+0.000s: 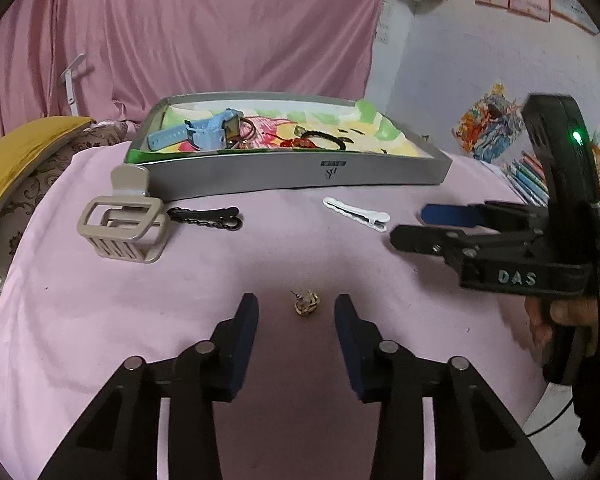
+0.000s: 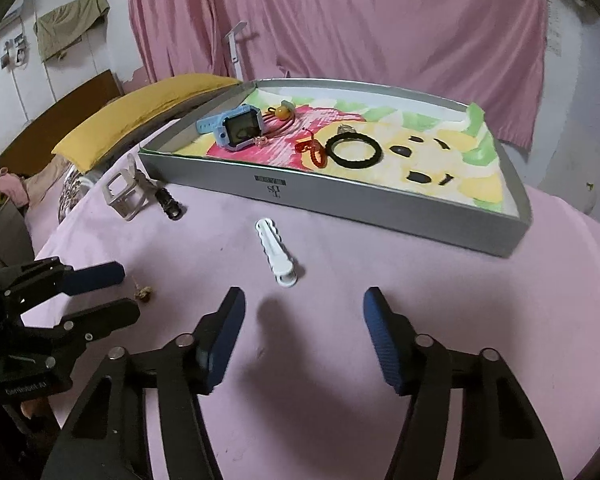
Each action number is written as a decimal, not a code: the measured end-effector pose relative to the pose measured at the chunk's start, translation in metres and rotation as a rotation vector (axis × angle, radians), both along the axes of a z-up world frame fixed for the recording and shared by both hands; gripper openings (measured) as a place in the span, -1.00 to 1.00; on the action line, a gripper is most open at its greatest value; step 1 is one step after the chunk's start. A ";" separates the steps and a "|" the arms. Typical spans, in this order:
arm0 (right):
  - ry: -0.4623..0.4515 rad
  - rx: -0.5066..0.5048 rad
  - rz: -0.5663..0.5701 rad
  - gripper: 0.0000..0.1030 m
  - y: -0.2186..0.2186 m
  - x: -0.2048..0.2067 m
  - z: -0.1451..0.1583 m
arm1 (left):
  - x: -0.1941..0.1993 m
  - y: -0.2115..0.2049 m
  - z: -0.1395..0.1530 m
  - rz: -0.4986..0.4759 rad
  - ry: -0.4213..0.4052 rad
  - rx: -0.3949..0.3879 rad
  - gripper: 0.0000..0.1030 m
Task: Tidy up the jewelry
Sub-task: 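Grasp the gold earring with the left tool while the right tool grasps the white hair clip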
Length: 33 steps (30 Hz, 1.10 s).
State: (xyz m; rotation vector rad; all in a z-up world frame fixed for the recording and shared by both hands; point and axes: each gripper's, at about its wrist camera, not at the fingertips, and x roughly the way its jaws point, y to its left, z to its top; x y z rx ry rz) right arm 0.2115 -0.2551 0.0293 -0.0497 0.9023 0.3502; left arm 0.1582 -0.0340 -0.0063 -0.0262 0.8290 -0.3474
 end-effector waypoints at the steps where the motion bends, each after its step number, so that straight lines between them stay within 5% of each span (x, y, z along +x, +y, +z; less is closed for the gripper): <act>1: 0.004 -0.004 0.007 -0.02 0.001 0.003 0.000 | 0.001 0.000 0.000 -0.001 0.002 0.003 -0.33; 20: -0.001 -0.060 0.086 -0.67 0.026 0.018 -0.001 | 0.005 -0.017 0.001 -0.048 0.003 0.044 -0.73; 33: -0.023 -0.024 0.073 -0.74 0.010 -0.001 0.001 | 0.000 -0.014 0.008 -0.019 -0.040 -0.032 -0.74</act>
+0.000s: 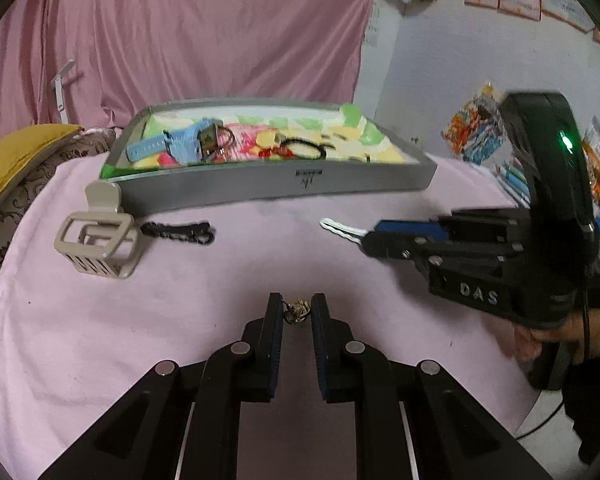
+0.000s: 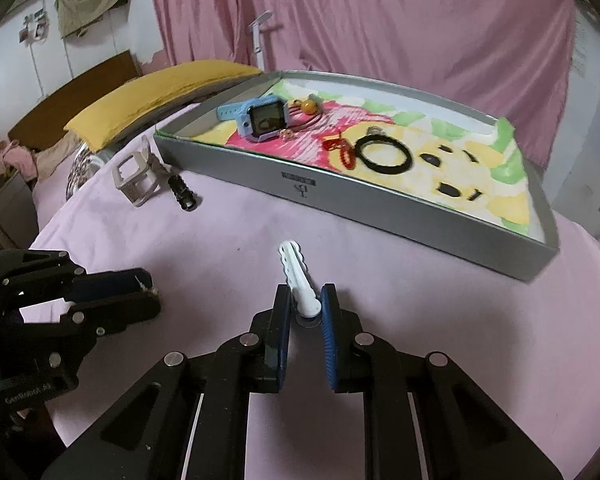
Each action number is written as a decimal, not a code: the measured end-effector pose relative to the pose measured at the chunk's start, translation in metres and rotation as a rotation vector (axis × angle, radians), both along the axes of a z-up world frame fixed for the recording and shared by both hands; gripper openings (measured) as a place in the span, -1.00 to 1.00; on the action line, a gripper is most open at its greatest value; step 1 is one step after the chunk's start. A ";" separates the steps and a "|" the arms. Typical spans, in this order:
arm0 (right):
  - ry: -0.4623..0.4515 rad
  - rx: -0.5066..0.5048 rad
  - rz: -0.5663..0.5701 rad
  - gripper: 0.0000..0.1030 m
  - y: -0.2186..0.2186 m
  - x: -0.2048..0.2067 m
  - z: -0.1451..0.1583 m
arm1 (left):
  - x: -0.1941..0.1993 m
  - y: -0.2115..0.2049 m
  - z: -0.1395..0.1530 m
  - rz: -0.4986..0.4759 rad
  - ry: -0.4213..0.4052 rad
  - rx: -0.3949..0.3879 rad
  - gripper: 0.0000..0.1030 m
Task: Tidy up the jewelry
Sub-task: 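Grasp the gold earring with the left tool while the right tool grasps the white hair clip, then lift and carry the earring and white clip over the tray with both tools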
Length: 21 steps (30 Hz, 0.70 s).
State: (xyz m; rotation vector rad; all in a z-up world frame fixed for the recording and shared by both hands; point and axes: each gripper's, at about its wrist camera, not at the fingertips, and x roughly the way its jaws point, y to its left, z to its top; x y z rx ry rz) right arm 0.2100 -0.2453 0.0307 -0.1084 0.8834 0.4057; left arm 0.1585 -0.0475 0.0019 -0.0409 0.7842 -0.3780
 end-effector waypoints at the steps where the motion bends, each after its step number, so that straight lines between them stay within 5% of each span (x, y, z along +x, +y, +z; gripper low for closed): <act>1: -0.016 0.009 -0.009 -0.74 -0.002 -0.004 0.003 | 0.000 0.000 0.003 0.007 -0.016 -0.005 -0.74; 21: -0.337 0.212 -0.207 -0.74 -0.026 -0.011 0.065 | 0.028 0.005 0.074 0.120 -0.369 -0.075 -0.74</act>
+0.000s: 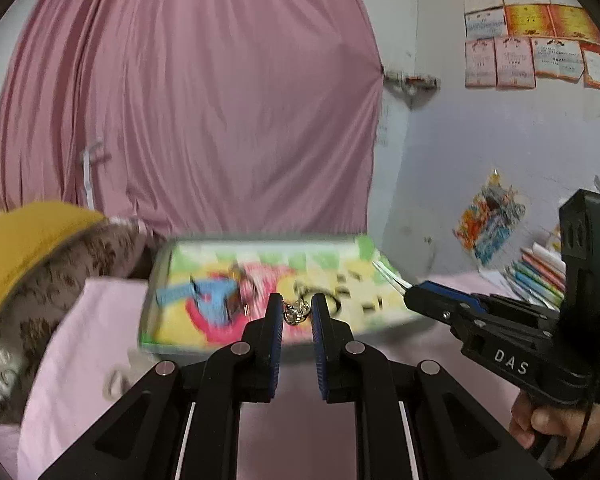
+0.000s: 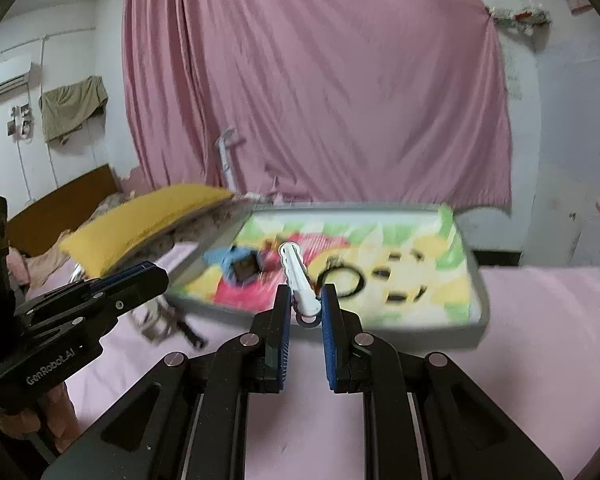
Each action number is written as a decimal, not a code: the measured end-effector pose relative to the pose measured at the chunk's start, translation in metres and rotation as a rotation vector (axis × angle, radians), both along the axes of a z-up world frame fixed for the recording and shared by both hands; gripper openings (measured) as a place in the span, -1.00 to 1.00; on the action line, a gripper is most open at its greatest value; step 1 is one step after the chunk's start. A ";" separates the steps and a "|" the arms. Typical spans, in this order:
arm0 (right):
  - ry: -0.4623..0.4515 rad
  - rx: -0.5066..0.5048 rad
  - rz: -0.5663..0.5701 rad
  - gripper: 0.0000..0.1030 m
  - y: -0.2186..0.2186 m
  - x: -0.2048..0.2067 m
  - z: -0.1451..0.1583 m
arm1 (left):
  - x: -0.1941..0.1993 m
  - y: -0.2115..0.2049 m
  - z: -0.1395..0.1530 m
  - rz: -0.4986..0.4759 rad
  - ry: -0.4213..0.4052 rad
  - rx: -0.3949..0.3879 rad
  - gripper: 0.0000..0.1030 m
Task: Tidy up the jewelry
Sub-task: 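Lift and carry the earring and white clip over the tray with both tools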
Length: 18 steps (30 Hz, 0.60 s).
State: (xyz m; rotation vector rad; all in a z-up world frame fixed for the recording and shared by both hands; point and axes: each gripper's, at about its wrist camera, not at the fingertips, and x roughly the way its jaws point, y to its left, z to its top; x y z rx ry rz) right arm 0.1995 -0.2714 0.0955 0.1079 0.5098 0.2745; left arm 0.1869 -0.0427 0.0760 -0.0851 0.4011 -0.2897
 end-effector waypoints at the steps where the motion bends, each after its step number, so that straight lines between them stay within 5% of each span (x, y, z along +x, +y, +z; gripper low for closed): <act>1: -0.016 -0.003 -0.010 -0.74 0.000 0.003 0.003 | 0.004 -0.001 0.004 0.004 -0.020 0.000 -0.74; 10: -0.151 -0.060 -0.112 -0.74 0.002 0.029 0.032 | 0.050 -0.006 0.027 0.076 -0.122 -0.010 -0.74; 18: -0.259 -0.091 -0.172 -0.74 0.003 0.057 0.043 | 0.089 -0.017 0.017 0.133 -0.191 0.009 -0.74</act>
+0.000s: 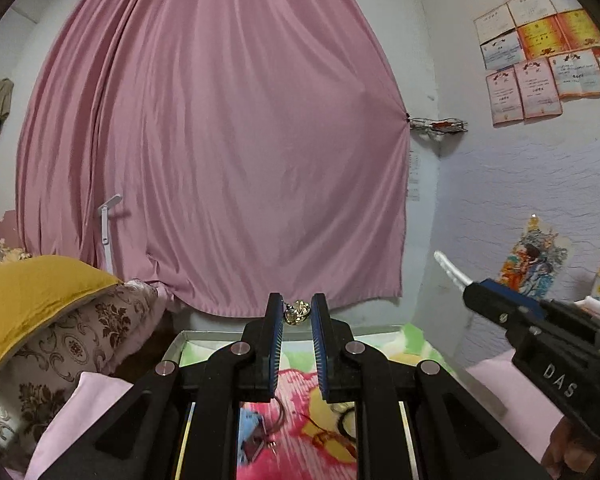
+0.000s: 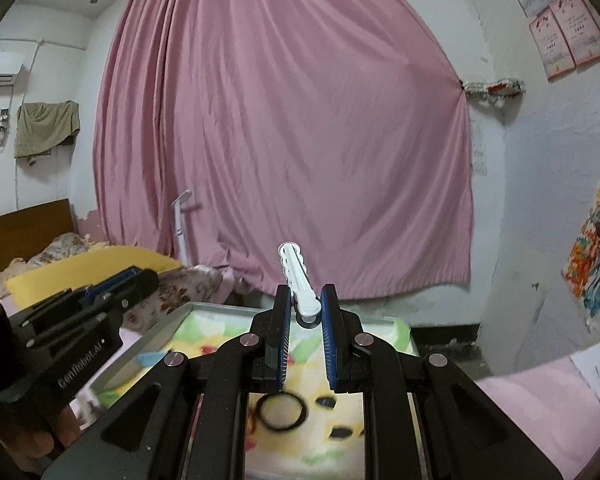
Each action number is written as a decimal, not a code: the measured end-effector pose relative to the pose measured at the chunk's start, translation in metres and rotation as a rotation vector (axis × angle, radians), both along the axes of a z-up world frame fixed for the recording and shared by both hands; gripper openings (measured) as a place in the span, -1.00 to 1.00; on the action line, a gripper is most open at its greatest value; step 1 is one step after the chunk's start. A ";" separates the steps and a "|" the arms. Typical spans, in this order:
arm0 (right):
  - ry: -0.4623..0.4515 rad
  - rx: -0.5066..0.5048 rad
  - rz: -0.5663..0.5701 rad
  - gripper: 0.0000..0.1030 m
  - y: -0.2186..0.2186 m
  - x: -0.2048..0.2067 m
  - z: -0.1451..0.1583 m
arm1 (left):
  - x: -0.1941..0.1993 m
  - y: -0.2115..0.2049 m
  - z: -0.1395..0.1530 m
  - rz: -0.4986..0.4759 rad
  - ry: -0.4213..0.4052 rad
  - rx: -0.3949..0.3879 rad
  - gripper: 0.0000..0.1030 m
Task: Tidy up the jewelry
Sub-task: 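Lift and carry the earring and white clip over the tray with both tools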
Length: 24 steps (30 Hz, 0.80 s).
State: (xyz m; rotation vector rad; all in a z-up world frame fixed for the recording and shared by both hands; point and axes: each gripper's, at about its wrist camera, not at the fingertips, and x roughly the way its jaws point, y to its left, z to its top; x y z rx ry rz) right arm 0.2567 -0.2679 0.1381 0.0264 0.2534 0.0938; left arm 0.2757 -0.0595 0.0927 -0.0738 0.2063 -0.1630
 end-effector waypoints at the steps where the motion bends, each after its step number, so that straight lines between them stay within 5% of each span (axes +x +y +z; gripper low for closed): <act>1: -0.001 -0.010 -0.004 -0.74 0.000 0.007 -0.002 | 0.007 -0.001 -0.004 0.006 0.009 0.003 -0.74; 8: 0.064 -0.020 -0.012 -0.74 0.000 0.043 -0.019 | 0.038 0.002 -0.019 0.010 0.109 -0.006 -0.74; 24: 0.447 -0.004 0.036 -0.74 -0.006 0.093 -0.080 | 0.078 -0.014 -0.061 -0.145 0.485 0.048 -0.74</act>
